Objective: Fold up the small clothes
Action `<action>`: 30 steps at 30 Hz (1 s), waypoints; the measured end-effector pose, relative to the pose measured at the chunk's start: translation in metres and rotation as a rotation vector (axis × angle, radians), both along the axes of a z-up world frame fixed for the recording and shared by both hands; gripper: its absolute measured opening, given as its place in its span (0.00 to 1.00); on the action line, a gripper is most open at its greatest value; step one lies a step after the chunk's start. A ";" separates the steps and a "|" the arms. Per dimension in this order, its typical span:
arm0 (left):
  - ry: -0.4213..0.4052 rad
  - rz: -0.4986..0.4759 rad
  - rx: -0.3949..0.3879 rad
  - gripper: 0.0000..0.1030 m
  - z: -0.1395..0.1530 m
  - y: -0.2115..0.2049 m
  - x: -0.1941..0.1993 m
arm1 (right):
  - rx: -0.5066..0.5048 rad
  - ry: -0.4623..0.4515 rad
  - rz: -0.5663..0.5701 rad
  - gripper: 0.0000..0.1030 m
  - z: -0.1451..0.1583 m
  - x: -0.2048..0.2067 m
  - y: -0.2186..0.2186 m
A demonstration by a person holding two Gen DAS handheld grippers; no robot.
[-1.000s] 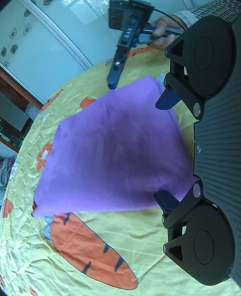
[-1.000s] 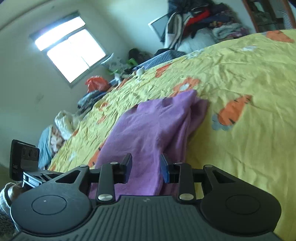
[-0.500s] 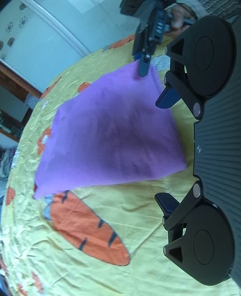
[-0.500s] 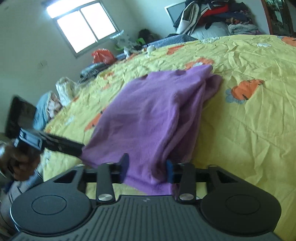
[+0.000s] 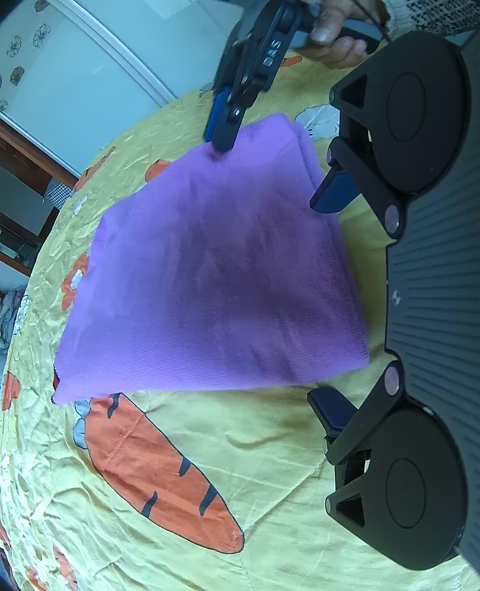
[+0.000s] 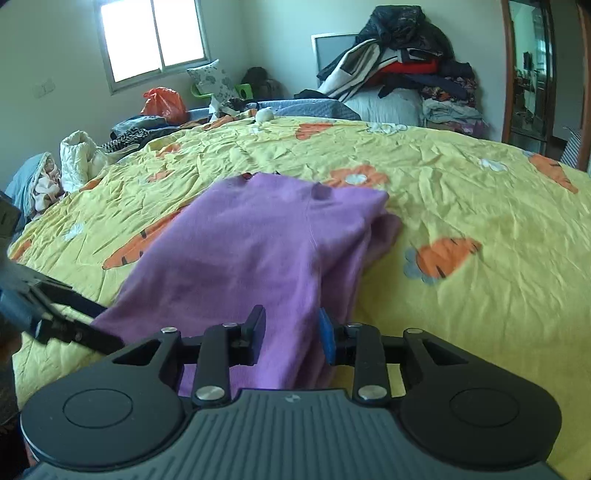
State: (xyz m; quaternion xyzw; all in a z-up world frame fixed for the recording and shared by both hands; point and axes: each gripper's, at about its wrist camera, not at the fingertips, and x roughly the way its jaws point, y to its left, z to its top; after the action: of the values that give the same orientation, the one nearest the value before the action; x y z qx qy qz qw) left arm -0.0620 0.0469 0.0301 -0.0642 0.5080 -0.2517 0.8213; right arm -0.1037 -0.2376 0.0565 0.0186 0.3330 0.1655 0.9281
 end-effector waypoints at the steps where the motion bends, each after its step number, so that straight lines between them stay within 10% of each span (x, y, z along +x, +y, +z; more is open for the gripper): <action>1: 0.002 0.001 0.002 0.97 0.000 0.000 0.000 | -0.003 0.003 0.006 0.40 -0.001 0.004 0.003; 10: 0.007 0.003 0.011 0.97 0.000 -0.001 0.000 | -0.030 0.002 0.071 0.49 -0.007 0.014 0.017; 15: 0.009 -0.004 0.007 0.98 0.001 0.001 0.000 | -0.043 0.015 0.099 0.33 -0.010 0.006 0.019; 22: -0.018 -0.015 -0.017 0.96 0.014 0.017 -0.004 | 0.185 0.131 0.139 0.27 -0.028 -0.012 -0.005; 27: 0.013 -0.004 -0.033 0.88 0.010 0.021 0.007 | 0.383 0.170 0.074 0.05 -0.041 -0.008 -0.027; 28: 0.026 -0.002 -0.042 0.83 0.007 0.021 0.010 | 0.408 0.185 0.059 0.04 -0.044 -0.006 -0.030; 30: 0.056 -0.004 -0.080 0.25 0.000 0.023 0.015 | 0.426 0.198 0.032 0.04 -0.046 -0.006 -0.032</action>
State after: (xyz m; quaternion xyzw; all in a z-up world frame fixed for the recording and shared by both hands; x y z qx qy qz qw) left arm -0.0471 0.0698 0.0300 -0.1031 0.5202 -0.2715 0.8031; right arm -0.1092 -0.2691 0.0106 0.2249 0.3804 0.2439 0.8633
